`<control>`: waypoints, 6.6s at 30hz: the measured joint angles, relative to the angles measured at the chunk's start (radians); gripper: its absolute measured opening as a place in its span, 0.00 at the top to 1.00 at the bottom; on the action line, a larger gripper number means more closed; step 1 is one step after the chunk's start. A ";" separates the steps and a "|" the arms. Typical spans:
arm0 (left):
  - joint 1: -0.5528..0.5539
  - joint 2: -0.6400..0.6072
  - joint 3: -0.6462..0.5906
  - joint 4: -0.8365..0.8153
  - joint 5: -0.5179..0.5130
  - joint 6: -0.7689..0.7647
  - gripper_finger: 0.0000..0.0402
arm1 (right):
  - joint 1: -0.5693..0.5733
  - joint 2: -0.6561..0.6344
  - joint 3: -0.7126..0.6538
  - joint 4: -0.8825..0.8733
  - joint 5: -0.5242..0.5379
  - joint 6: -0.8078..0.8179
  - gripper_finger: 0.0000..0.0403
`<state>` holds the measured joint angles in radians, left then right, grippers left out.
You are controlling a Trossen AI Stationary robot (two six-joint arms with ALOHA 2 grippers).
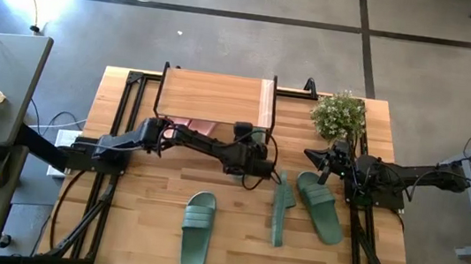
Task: Pick and place slides into the shelf
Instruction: Put the right green slipper on the bottom shelf, then put the left blue slipper on the bottom shelf
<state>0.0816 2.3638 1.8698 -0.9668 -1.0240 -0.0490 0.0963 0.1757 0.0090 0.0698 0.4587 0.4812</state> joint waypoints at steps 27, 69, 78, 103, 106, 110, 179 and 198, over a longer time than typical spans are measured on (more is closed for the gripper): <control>0.056 0.000 0.001 0.073 0.131 0.177 0.68 | 0.000 0.000 0.000 0.000 -0.002 0.000 1.00; -0.206 -0.293 0.003 -0.186 0.462 0.180 0.66 | 0.000 0.032 0.000 -0.001 -0.007 0.016 1.00; -0.305 -0.321 0.002 -0.061 0.956 0.340 0.95 | 0.000 0.032 0.000 -0.002 -0.053 0.016 1.00; -0.293 -0.418 -0.548 0.521 0.702 0.037 1.00 | 0.000 0.033 0.000 -0.006 -0.093 0.037 1.00; -0.257 -0.393 -0.552 0.555 0.720 0.041 1.00 | 0.000 0.032 0.000 -0.006 -0.093 0.037 1.00; -0.212 -0.375 -0.551 0.560 0.737 0.033 1.00 | 0.000 0.032 0.000 -0.006 -0.093 0.042 1.00; 0.039 -0.317 -0.484 0.532 0.762 0.173 1.00 | 0.000 0.033 0.000 -0.006 -0.070 0.037 1.00; -0.206 -0.320 -0.039 -0.127 0.926 0.526 1.00 | 0.000 0.033 0.000 -0.006 -0.069 0.035 1.00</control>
<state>-0.1249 2.0438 1.8307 -1.0940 -0.0978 0.4773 0.0960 0.2089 0.0090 0.0643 0.3901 0.5163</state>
